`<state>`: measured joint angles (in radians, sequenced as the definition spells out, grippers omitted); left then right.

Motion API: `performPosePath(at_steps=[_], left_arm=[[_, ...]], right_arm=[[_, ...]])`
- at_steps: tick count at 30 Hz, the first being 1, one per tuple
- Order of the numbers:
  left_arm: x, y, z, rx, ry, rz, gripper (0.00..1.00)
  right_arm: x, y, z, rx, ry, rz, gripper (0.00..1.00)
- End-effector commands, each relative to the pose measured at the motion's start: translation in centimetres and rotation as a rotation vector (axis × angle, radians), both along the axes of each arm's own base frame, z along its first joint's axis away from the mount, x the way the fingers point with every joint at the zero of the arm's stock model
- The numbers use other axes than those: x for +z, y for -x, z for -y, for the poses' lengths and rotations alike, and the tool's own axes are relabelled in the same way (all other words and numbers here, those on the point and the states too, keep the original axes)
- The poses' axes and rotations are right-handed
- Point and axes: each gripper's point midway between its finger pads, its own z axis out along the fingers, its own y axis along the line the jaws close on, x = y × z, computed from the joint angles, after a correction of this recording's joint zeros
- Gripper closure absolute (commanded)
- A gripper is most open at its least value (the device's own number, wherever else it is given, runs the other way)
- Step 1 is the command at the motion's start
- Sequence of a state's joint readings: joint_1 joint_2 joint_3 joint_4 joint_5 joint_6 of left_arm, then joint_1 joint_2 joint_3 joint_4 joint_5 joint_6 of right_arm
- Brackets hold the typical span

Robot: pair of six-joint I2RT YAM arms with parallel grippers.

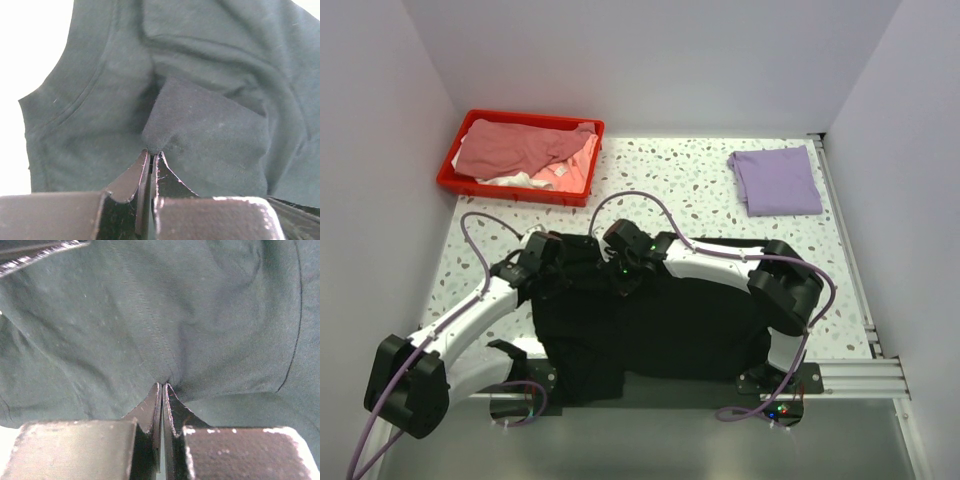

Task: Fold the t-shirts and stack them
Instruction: Fold the tshirt

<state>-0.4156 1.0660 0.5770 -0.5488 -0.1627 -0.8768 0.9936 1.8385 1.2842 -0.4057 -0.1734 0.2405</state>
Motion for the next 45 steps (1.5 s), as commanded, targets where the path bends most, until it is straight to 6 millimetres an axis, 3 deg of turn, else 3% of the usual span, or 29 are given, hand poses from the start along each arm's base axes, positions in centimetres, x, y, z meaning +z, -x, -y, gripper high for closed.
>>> performPosePath(at_steps=[1,4,11,14,15,17,19,20,26,28,29,34,38,42,45], left_arm=[[0.5,1.1,-0.2,0.016,-0.002,-0.039,1.00],[0.2,1.7,-0.8,0.025,-0.028,-0.065,1.00],[0.0,2.7,-1.4,0.014,-0.057,-0.099,0.98],[0.8,2.9,-2.0,0.023,-0.079,-0.088,0.91],[1.1,2.7,-1.9,0.020,-0.073,-0.076,0.64],[2.5,2.1,-1.6,0.021,-0.049,-0.025,0.25],[3.6,1.5,-1.3,0.020,-0.033,0.011,0.00],[4.6,0.8,-1.0,0.018,-0.018,0.047,0.00],[8.0,-3.3,0.6,-0.017,0.015,0.199,0.00],[7.9,-4.9,1.4,-0.038,0.019,0.215,0.00],[7.8,-5.4,1.9,-0.054,0.025,0.218,0.00],[4.8,-7.8,4.3,-0.116,0.065,0.203,0.00],[2.0,-8.9,3.6,-0.092,-0.009,0.157,0.00],[-1.1,-9.4,2.8,-0.077,-0.072,0.094,0.00],[-2.3,-10.3,2.4,-0.074,-0.105,0.101,0.00]], right_arm=[[1.7,0.6,0.4,0.042,-0.008,-0.002,1.00],[1.8,1.1,0.6,0.057,-0.007,-0.017,1.00],[0.7,2.3,1.1,0.071,-0.002,-0.064,0.82],[0.5,2.8,1.6,0.061,-0.002,-0.080,0.61],[0.7,2.9,1.7,0.049,-0.003,-0.083,0.52],[1.2,2.6,2.4,0.023,0.004,-0.058,0.41],[2.0,2.3,3.0,-0.019,0.017,-0.038,0.20],[3.0,1.8,3.2,-0.045,0.009,-0.010,0.01],[5.9,-1.7,6.6,-0.275,0.051,0.117,0.01],[6.0,-3.7,9.2,-0.382,0.066,0.111,0.01],[5.7,-5.1,11.5,-0.471,0.074,0.094,0.01],[4.0,-8.2,19.5,-0.716,0.152,0.109,0.01],[2.0,-10.2,23.8,-0.844,0.179,0.097,0.01],[0.0,-11.8,24.7,-0.879,0.182,0.067,0.01],[-1.8,-12.8,24.9,-0.887,0.228,0.049,0.01]])
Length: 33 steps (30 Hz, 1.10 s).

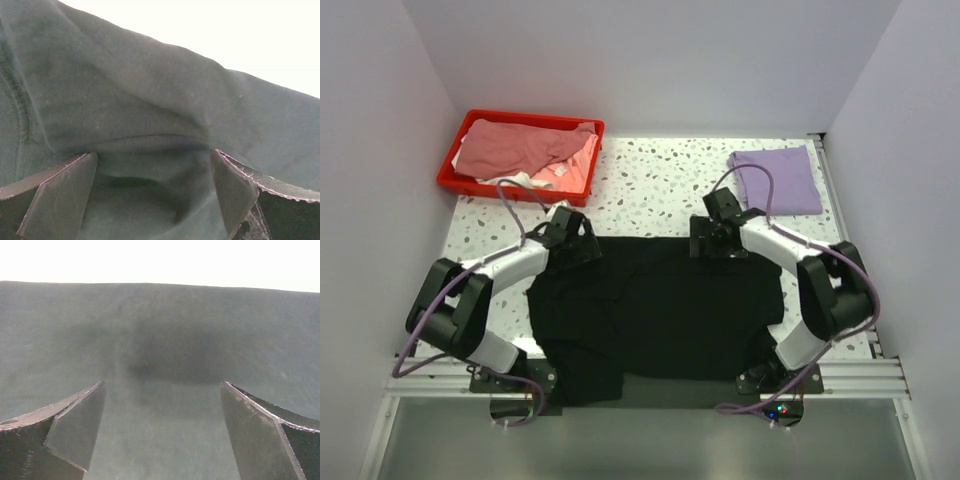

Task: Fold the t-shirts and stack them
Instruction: Fold the tshirt

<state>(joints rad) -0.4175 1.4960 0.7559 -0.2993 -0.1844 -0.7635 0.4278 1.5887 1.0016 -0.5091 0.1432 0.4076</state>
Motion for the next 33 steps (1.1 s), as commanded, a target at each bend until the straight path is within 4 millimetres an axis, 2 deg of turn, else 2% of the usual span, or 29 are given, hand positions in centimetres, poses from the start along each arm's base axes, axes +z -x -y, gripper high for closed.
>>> performPosePath(at_steps=[1,5,9,11,22,30,33], left_arm=[[-0.5,-2.6,-1.0,0.028,-0.053,0.059,0.00],[-2.0,-2.9,-3.2,0.069,-0.139,0.015,0.00],[-3.4,-3.5,-4.0,0.089,-0.146,-0.021,0.00],[-3.4,-3.9,-4.3,0.103,-0.150,-0.024,0.00],[-3.5,-6.0,-6.3,0.138,-0.173,-0.024,0.00],[-2.9,-7.7,-6.1,0.129,-0.162,0.005,0.00],[-1.9,-8.2,-6.1,0.136,-0.165,0.013,0.00]], right_arm=[[-1.3,-2.4,-0.4,-0.021,0.012,0.014,0.01],[-3.0,-3.2,-1.1,-0.019,0.006,-0.010,0.01],[-4.4,-3.8,-1.6,-0.006,0.009,-0.038,0.01],[-4.6,-4.3,-1.8,-0.001,0.015,-0.037,0.01],[-4.1,-7.4,-2.2,0.026,0.057,-0.001,0.01],[-3.6,-8.9,-1.9,0.022,0.082,0.031,0.01],[-2.1,-9.5,-2.0,0.028,0.083,0.060,0.01]])
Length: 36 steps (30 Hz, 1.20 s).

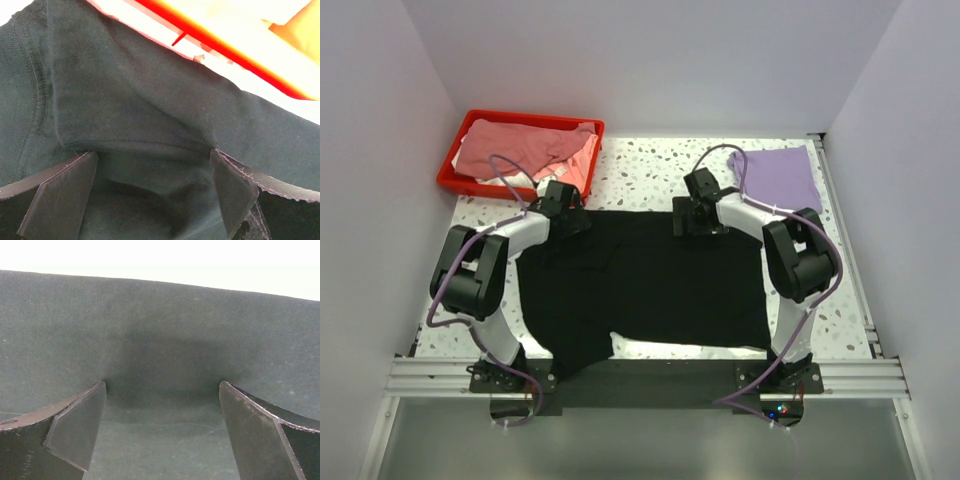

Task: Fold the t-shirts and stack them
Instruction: Fold the tshirt

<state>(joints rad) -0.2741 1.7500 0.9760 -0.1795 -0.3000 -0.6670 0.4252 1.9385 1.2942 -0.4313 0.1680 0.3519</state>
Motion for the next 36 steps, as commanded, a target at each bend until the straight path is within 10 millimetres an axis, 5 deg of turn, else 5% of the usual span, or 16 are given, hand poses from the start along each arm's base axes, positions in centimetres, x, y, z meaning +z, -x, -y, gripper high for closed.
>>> performPosePath(at_steps=[1,8,12,19,22,27,36], left_arm=[[-1.3,1.3,-1.6,0.020,-0.037,-0.088,0.00],[4.6,3.0,-0.7,0.034,-0.006,0.017,0.00],[7.1,7.3,1.9,-0.016,0.032,0.037,0.00],[3.8,19.6,5.2,-0.101,0.100,-0.119,0.00],[3.7,23.5,7.8,-0.188,0.190,-0.167,0.00],[3.7,29.5,9.1,-0.207,0.192,-0.279,0.00],[2.0,34.2,9.2,-0.179,0.121,-0.388,0.00]], right_arm=[[1.6,-1.5,1.0,-0.005,0.041,0.048,0.01],[8.8,-0.9,1.5,0.006,0.001,0.189,0.01],[11.5,1.1,3.0,-0.048,-0.002,0.244,0.01],[11.8,5.6,5.0,-0.081,-0.008,0.231,0.01],[12.0,6.4,5.3,-0.081,-0.023,0.252,0.01],[12.1,6.9,5.7,-0.084,-0.016,0.257,0.01],[10.8,6.9,5.3,-0.062,-0.021,0.228,0.01]])
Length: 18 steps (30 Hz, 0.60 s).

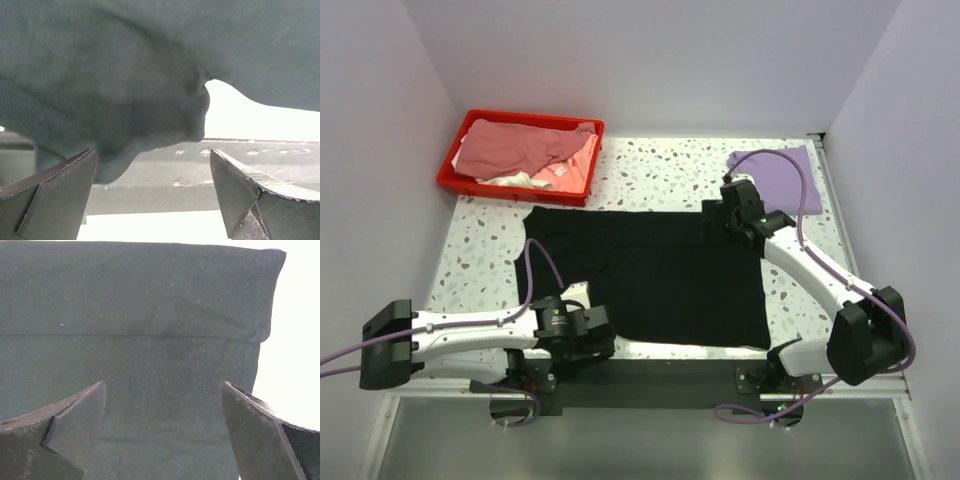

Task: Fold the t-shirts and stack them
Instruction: Fold the tshirt

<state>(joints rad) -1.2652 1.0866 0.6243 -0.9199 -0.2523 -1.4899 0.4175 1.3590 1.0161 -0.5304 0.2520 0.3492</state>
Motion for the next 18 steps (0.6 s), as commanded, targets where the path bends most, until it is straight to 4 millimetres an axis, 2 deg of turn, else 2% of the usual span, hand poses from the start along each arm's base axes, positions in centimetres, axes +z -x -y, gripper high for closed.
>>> performPosePath(at_steps=[1,4,6,7,10,14,18], left_arm=[[0.2,0.8,-0.2,0.085,-0.020,-0.017,0.00],[-0.3,1.7,-0.4,0.095,-0.033,-0.043,0.01],[-1.0,2.3,-1.8,0.106,-0.096,-0.066,0.02],[-1.2,2.4,-2.1,0.114,-0.105,-0.070,0.06],[-1.2,2.0,-2.7,0.144,-0.122,-0.040,0.12],[-0.7,0.2,-2.6,0.165,-0.113,0.055,0.18],[-1.8,0.9,-3.6,0.173,-0.156,0.019,0.24]], right_arm=[[-0.3,-0.2,0.1,-0.008,-0.001,0.003,0.01],[-1.0,-0.3,0.0,-0.005,0.004,-0.023,0.01],[-1.1,-0.3,-0.2,-0.002,0.002,-0.027,0.01],[-1.3,-0.2,-0.1,-0.003,0.005,-0.032,0.01],[-1.6,-0.1,0.0,-0.004,0.008,-0.041,0.01],[-1.7,0.1,0.2,-0.005,0.018,-0.045,0.01],[-1.7,0.4,0.5,-0.012,0.029,-0.045,0.01]])
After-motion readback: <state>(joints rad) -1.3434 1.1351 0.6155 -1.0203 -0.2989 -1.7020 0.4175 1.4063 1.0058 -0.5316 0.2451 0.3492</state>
